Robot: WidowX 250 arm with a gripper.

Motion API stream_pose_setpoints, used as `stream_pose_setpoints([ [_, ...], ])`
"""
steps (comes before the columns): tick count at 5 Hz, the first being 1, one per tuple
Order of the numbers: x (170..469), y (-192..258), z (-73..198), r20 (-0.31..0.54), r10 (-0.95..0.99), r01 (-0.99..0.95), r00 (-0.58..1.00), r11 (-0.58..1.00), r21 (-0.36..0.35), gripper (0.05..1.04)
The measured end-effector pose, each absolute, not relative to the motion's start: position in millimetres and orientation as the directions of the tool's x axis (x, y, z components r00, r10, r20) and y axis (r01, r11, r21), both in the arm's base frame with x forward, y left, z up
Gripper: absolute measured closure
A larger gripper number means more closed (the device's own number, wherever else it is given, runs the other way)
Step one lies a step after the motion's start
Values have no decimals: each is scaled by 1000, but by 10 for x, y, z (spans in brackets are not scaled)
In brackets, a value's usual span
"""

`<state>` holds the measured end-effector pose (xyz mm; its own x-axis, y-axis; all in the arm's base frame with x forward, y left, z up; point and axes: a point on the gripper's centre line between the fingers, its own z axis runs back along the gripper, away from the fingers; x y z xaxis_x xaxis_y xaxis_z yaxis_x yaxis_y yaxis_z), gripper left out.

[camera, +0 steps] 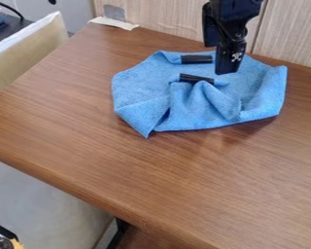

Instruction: Unfold the cloth from top left to bottom right

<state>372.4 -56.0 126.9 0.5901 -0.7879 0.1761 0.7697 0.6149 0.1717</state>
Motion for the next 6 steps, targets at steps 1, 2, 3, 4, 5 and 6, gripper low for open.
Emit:
stream_pose_setpoints([
  [1, 3712, -566, 1166, 156, -791, 777, 592, 611, 152, 83],
  [2, 3703, -446, 1084, 135, -786, 776, 603, 617, 130, 83],
  [3, 3690, -351, 975, 95, -784, 776, 614, 621, 110, 83],
  [4, 3705, -239, 985, 81, -773, 765, 630, 635, 111, 83],
  [5, 3714, -112, 923, 70, -752, 746, 655, 659, 102, 83],
  [6, 3700, -54, 790, 37, -741, 738, 670, 671, 73, 83],
])
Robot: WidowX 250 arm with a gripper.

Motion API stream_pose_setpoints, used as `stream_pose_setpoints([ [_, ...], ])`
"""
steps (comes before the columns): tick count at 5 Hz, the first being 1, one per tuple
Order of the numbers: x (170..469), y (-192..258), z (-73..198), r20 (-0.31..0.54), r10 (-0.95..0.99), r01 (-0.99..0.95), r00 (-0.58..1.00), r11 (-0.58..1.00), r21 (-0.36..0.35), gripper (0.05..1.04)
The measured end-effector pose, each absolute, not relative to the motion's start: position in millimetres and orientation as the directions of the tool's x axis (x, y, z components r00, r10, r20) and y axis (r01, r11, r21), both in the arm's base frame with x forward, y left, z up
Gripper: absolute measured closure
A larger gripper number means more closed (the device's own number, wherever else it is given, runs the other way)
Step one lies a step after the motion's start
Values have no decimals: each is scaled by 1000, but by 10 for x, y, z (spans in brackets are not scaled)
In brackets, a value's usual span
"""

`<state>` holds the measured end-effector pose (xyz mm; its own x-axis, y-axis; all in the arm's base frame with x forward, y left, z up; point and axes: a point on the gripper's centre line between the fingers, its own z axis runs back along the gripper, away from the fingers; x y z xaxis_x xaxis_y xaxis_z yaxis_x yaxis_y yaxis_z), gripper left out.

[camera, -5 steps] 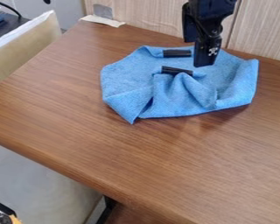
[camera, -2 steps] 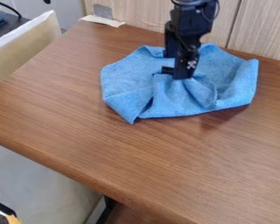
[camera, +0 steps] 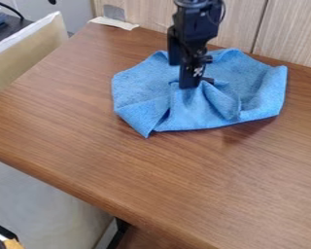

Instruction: Unfold the cloth from top left to bottom right

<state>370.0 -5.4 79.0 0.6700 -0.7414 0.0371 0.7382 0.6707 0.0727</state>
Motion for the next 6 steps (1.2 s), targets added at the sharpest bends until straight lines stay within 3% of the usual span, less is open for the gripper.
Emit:
stream_pose_setpoints([
  [1, 3729, -23, 734, 40, -740, 738, 671, 672, 53, 117],
  [3, 3761, -16, 647, 30, -740, 738, 672, 673, 45, 687],
  [4, 3759, -9, 646, 27, -736, 734, 677, 677, 47, 909],
  [5, 3759, -5, 647, 25, -733, 731, 680, 681, 48, 1003],
  [6, 3760, -18, 641, 23, -736, 734, 677, 677, 50, 1014],
])
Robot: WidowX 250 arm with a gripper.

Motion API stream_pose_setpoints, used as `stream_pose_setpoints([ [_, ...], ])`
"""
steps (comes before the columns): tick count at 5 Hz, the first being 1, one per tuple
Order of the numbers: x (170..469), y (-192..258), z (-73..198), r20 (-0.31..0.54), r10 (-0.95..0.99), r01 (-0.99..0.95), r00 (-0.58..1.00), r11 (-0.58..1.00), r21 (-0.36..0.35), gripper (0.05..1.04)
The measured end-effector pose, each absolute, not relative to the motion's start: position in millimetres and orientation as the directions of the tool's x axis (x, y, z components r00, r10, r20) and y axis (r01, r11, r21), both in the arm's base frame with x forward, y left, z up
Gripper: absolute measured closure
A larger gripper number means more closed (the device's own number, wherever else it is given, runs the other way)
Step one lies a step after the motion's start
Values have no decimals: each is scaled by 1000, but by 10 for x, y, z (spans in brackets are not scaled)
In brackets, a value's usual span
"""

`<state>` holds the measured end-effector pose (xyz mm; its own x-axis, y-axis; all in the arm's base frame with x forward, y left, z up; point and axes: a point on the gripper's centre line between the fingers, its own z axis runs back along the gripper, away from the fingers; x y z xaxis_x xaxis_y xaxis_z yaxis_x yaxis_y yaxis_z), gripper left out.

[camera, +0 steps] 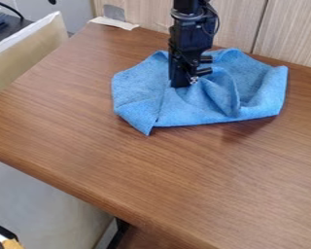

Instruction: Unfold the cloth from top left to bottom right

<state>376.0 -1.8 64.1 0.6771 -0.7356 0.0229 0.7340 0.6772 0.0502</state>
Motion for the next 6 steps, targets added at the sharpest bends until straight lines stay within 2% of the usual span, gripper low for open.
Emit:
stream_pose_setpoints([
  [1, 3759, -112, 658, 18, -752, 750, 659, 659, 59, 1014],
  [2, 3755, -269, 934, 48, -769, 760, 637, 638, 121, 1014],
  [3, 3563, -485, 1099, 25, -797, 788, 604, 601, 136, 1014],
  [4, 3367, -656, 1277, 39, -818, 805, 574, 573, 156, 1014],
  [5, 3102, -844, 1291, 51, -847, 836, 529, 531, 141, 1015],
  [6, 2843, -980, 1120, 32, -872, 868, 488, 488, 94, 1015],
])
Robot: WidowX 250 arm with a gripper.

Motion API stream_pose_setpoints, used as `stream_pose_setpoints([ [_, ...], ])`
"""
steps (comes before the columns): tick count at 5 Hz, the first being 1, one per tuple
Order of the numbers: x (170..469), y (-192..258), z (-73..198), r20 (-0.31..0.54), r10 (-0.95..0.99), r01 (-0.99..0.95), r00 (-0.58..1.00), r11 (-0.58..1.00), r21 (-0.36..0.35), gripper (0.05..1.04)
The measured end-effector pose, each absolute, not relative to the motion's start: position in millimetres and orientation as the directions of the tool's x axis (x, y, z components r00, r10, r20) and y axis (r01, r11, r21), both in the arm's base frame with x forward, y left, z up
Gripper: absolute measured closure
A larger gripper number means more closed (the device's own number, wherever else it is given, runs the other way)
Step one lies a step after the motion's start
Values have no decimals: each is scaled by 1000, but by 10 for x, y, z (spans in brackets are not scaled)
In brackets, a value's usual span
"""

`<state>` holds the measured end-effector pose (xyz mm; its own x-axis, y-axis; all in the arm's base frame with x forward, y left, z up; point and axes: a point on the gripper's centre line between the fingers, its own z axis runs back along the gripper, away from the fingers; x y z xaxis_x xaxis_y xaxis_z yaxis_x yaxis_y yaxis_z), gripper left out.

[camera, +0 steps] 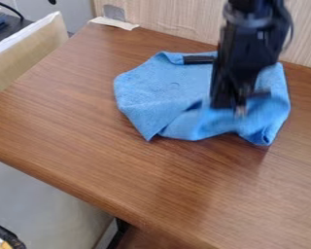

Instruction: Unfold the cloth from top left to bottom right

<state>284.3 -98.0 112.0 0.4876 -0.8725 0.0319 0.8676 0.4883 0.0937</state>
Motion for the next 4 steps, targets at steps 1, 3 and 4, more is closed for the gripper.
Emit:
stream_pose_setpoints([
  [1, 2526, -1127, 971, 47, -891, 888, 452, 454, 69, 1015],
  [3, 2303, -1233, 681, 20, -896, 892, 444, 444, 81, 988],
  [4, 2314, -1225, 623, -10, -887, 885, 461, 459, 73, 822],
])
